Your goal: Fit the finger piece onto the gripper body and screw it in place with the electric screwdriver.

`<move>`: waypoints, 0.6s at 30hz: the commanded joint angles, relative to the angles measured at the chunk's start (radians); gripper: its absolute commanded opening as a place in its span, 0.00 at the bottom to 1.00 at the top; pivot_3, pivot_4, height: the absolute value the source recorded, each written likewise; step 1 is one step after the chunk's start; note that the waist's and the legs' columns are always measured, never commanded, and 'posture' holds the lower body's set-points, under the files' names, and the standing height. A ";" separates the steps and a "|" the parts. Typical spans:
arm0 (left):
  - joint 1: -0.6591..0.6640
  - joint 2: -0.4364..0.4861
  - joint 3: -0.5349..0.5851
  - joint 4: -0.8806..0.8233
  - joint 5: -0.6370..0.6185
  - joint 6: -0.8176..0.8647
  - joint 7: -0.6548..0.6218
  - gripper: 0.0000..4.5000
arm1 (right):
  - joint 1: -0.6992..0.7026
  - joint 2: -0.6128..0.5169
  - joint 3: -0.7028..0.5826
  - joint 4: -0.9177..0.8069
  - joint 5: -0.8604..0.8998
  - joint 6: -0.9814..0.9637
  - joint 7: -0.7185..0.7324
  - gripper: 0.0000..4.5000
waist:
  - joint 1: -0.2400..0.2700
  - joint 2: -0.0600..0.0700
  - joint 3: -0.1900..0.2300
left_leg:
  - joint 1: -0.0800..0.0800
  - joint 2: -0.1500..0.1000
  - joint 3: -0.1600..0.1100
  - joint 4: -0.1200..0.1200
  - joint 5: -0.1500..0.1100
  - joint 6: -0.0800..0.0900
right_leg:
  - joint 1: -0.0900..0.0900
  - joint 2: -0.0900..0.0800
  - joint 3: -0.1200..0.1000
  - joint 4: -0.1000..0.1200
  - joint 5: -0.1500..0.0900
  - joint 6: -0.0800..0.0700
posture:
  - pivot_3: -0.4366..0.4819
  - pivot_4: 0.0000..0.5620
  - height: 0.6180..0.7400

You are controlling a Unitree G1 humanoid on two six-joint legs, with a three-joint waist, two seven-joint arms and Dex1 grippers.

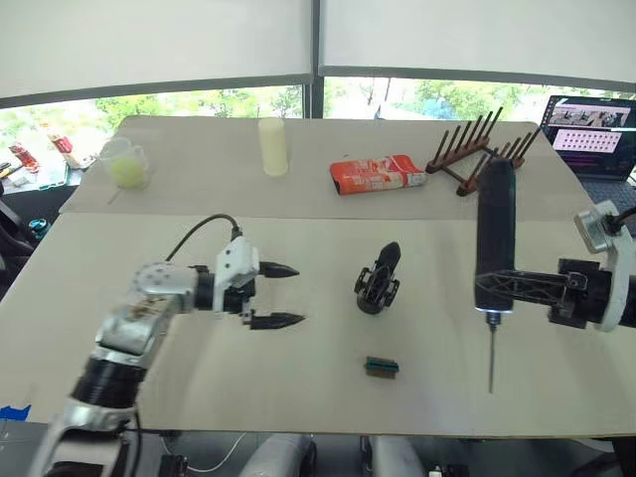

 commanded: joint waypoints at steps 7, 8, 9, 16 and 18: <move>0.039 0.071 0.047 -0.061 -0.069 0.082 0.004 1.00 | -0.212 0.047 0.374 0.212 -0.522 -0.149 0.277 0.66 | -0.002 0.007 0.005 | -0.001 0.001 0.000 -0.001 0.001 -0.001 | -0.001 0.000 -0.001 0.001 0.000 0.000 | 0.48 0.27 1.00; 0.043 0.082 0.056 -0.055 -0.080 0.095 -0.004 1.00 | -0.205 0.025 0.375 0.215 -0.558 -0.198 0.340 0.72 | -0.001 0.007 0.006 | -0.001 0.000 0.000 -0.001 0.001 -0.001 | -0.001 0.000 -0.001 0.000 0.000 0.000 | 0.48 0.27 1.00; 0.047 0.098 0.068 -0.050 -0.095 0.113 -0.012 1.00 | -0.190 0.000 0.357 0.217 -0.581 -0.250 0.410 0.80 | -0.001 0.007 0.006 | -0.001 0.000 0.000 -0.001 0.001 0.000 | -0.001 0.000 -0.001 0.000 0.000 0.000 | 0.48 0.27 1.00; 0.072 0.257 0.176 0.058 -0.153 0.169 -0.122 1.00 | 0.032 -0.147 0.046 0.297 -0.771 -0.802 0.860 0.99 | 0.003 0.009 0.006 | 0.000 -0.001 -0.001 -0.001 -0.003 -0.007 | -0.001 0.004 -0.003 0.000 0.000 0.001 | 0.48 0.27 1.00; 0.065 0.284 0.202 0.102 -0.147 0.165 -0.121 1.00 | 0.093 -0.165 -0.033 0.355 -0.807 -0.892 0.925 0.99 | 0.000 0.009 0.007 | 0.000 0.000 -0.001 -0.001 -0.003 -0.008 | -0.001 0.004 -0.003 0.000 0.000 0.001 | 0.48 0.27 1.00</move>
